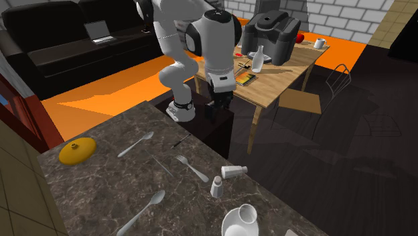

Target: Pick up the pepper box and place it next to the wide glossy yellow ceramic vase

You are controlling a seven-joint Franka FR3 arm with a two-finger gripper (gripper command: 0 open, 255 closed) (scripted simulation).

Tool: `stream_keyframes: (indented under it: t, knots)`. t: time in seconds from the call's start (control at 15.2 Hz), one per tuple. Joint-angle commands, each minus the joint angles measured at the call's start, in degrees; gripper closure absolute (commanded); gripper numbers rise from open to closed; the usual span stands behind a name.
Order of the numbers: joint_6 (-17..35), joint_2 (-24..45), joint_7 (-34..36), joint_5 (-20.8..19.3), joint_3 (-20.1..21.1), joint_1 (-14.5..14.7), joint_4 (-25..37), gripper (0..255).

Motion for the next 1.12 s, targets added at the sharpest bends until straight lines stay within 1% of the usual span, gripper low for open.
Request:
stream_keyframes:
  t: [0.0,0.26,0.53,0.73,0.92,0.99,1.06]
  knots:
    - [1.34,4.08,-2.28,1.21,-1.84,-0.14,2.16,0]
    - [3.70,12.85,-7.05,4.83,-4.98,-0.64,6.94,0]
    - [4.86,22.23,-12.08,9.62,-7.15,-1.99,12.92,0]
    - [4.87,29.53,-15.63,13.53,-7.87,-3.82,18.26,0]
    - [4.16,36.92,-18.64,17.24,-7.83,-6.34,24.38,0]
    - [4.03,37.89,-18.97,17.68,-7.70,-6.77,25.25,0]
    - [4.71,38.10,-19.06,17.82,-7.60,-6.78,24.76,0]
